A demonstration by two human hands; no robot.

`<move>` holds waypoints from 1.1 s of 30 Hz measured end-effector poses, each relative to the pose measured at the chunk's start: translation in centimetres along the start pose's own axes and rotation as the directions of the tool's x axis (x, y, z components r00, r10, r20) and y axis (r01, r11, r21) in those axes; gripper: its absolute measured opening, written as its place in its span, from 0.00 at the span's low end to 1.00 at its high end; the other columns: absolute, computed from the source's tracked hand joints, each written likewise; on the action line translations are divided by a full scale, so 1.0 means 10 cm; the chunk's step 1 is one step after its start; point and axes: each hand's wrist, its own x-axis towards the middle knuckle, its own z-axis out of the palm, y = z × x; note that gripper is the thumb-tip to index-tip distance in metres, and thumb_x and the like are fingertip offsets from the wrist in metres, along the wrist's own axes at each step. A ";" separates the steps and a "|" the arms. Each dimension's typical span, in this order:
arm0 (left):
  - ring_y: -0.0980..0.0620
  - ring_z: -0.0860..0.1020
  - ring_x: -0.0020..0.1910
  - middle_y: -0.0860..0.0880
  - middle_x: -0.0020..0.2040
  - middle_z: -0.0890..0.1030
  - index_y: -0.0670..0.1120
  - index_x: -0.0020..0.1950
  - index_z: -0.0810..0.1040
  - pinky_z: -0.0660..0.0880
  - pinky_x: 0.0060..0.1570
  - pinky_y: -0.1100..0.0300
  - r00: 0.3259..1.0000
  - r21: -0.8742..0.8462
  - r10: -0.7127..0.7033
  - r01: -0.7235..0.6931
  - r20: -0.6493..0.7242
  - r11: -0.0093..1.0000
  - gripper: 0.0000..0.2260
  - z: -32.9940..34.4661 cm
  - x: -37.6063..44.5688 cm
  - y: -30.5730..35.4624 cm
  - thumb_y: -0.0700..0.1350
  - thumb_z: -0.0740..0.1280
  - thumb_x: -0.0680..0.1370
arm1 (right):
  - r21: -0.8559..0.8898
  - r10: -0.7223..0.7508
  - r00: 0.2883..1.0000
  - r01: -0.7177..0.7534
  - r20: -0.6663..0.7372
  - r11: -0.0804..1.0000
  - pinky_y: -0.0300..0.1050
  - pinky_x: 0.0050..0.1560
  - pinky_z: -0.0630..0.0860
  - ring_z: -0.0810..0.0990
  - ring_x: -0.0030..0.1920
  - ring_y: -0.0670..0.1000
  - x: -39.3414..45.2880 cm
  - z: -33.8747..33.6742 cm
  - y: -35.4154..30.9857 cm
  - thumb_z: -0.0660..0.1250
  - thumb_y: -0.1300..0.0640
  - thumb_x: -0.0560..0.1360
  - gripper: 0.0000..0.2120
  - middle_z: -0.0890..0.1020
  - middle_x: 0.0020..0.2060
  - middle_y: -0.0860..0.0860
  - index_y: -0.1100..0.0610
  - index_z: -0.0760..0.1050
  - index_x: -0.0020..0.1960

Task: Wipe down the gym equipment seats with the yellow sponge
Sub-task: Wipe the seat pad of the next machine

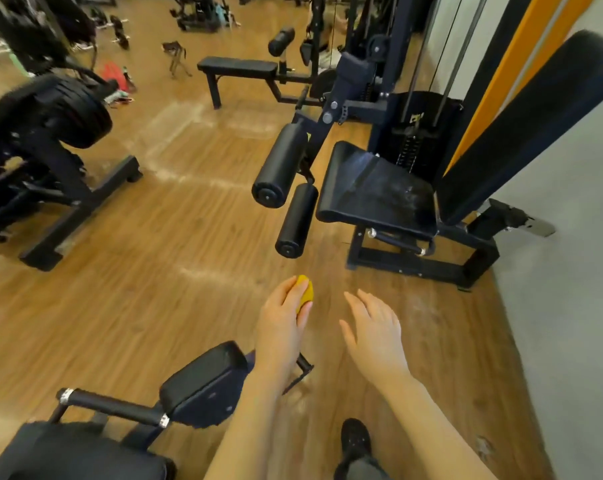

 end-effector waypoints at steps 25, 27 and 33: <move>0.50 0.72 0.67 0.48 0.69 0.73 0.46 0.71 0.72 0.64 0.65 0.63 0.967 0.216 0.190 -0.224 0.168 0.950 0.20 1.95 5.04 0.62 0.46 0.65 0.80 | 0.016 0.223 0.971 -0.223 -0.088 0.975 0.53 0.75 0.55 0.59 0.75 0.53 4.62 -0.51 1.68 0.59 0.49 0.81 0.25 0.64 0.74 0.52 0.51 0.60 0.76; 0.51 0.71 0.67 0.49 0.70 0.72 0.46 0.72 0.71 0.64 0.66 0.63 0.961 0.208 0.187 -0.230 0.204 0.951 0.20 2.06 5.58 0.54 0.46 0.65 0.80 | 0.035 0.263 0.961 -0.261 -0.085 0.965 0.53 0.74 0.56 0.60 0.75 0.54 5.14 -0.44 1.72 0.59 0.49 0.81 0.25 0.65 0.74 0.53 0.52 0.61 0.76; 0.52 0.69 0.68 0.50 0.70 0.71 0.45 0.72 0.70 0.61 0.65 0.69 0.950 0.182 0.142 -0.197 0.277 0.964 0.19 2.28 6.85 0.27 0.46 0.63 0.81 | 0.056 0.326 0.945 -0.325 -0.013 0.944 0.52 0.74 0.56 0.61 0.74 0.53 6.33 -0.24 1.81 0.59 0.50 0.81 0.24 0.65 0.74 0.52 0.52 0.61 0.76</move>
